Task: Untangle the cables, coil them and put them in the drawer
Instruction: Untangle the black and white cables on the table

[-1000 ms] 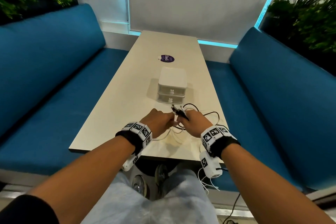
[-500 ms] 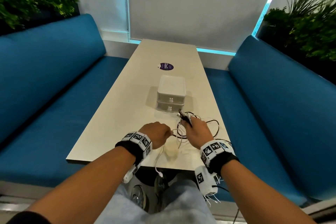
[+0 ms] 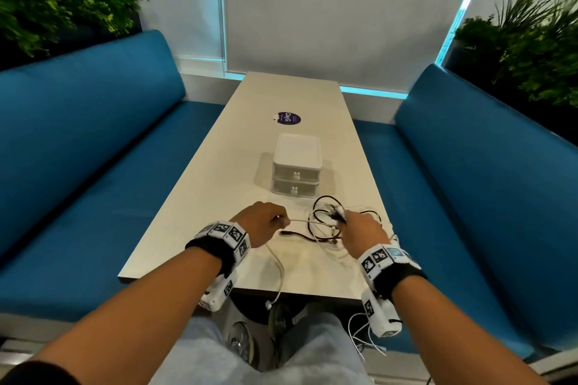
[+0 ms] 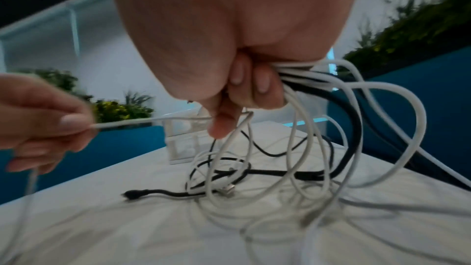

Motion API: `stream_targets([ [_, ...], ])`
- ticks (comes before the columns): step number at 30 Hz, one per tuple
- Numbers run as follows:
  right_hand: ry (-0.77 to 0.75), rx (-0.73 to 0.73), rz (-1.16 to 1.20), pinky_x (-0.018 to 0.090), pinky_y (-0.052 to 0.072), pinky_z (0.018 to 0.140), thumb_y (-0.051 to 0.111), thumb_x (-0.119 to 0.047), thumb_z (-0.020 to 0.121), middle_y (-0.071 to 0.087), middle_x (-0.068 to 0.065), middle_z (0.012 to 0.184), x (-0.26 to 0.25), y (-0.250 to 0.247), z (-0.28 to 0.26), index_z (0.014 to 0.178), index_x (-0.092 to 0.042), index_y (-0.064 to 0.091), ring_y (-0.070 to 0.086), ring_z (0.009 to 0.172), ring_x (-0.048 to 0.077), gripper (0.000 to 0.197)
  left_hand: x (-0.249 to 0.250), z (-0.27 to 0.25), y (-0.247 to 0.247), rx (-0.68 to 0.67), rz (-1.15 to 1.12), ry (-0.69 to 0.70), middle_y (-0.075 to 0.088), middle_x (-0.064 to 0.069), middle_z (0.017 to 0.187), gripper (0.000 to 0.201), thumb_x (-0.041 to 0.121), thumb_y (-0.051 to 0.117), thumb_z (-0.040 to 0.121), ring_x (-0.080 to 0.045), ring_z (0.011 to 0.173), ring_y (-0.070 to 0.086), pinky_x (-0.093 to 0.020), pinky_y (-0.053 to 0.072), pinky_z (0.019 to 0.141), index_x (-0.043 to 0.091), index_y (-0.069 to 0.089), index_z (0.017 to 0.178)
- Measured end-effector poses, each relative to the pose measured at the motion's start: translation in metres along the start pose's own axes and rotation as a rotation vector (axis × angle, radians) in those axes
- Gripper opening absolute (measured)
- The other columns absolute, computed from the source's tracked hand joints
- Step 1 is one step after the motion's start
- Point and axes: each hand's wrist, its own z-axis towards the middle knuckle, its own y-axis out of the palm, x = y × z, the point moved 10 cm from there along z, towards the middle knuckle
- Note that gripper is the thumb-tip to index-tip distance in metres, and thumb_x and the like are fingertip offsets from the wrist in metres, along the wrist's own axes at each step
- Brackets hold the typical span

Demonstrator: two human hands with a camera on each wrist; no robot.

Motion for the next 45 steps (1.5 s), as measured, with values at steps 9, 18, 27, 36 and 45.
stream_targets([
  [9, -0.112, 0.054, 0.238, 0.039, 0.052, 0.07, 0.042, -0.036, 0.097, 0.068, 0.01, 0.088, -0.036, 0.005, -0.007, 0.101, -0.017, 0.062, 0.063, 0.082, 0.033, 0.028, 0.023, 0.002, 0.022, 0.026, 0.094, 0.036, 0.067, -0.007, 0.094, 0.026, 0.035, 0.04, 0.104, -0.029, 0.083, 0.06, -0.039, 0.05, 0.075, 0.02, 0.062, 0.102],
  [18, -0.121, -0.013, 0.064, 0.039, 0.052, 0.07, 0.045, -0.033, 0.097, 0.066, 0.013, 0.09, -0.027, 0.007, 0.003, 0.101, -0.015, 0.057, 0.062, 0.082, 0.033, 0.022, 0.012, 0.007, 0.01, 0.011, -0.027, 0.039, 0.064, 0.001, 0.085, 0.022, 0.038, 0.054, 0.098, -0.02, 0.079, 0.059, -0.034, 0.049, 0.072, 0.019, 0.063, 0.092],
  [27, -0.106, 0.021, 0.185, 0.034, 0.046, 0.067, 0.044, -0.032, 0.099, 0.067, 0.007, 0.087, -0.039, 0.002, -0.004, 0.095, -0.016, 0.061, 0.062, 0.083, 0.03, 0.023, 0.0, 0.0, 0.011, 0.026, 0.07, -0.016, 0.066, -0.005, 0.098, 0.021, 0.026, 0.043, 0.103, -0.028, 0.085, 0.062, -0.034, 0.05, 0.076, 0.023, 0.064, 0.1],
  [36, -0.128, -0.081, 0.022, 0.033, 0.046, 0.071, 0.045, -0.029, 0.098, 0.067, 0.01, 0.1, -0.033, 0.015, 0.002, 0.108, -0.016, 0.061, 0.063, 0.091, 0.03, 0.022, 0.005, -0.004, 0.014, -0.108, 0.033, -0.033, 0.069, 0.002, 0.081, 0.017, 0.033, 0.055, 0.098, -0.021, 0.077, 0.065, -0.032, 0.052, 0.073, 0.022, 0.068, 0.094],
  [45, -0.115, -0.004, 0.096, 0.036, 0.049, 0.069, 0.041, -0.031, 0.1, 0.066, 0.009, 0.095, -0.027, -0.002, -0.002, 0.102, -0.019, 0.058, 0.06, 0.083, 0.03, 0.021, 0.015, -0.001, 0.005, 0.048, 0.306, -0.038, 0.062, -0.006, 0.124, 0.032, 0.024, 0.04, 0.102, -0.029, 0.112, 0.056, -0.037, 0.037, 0.096, 0.02, 0.058, 0.128],
])
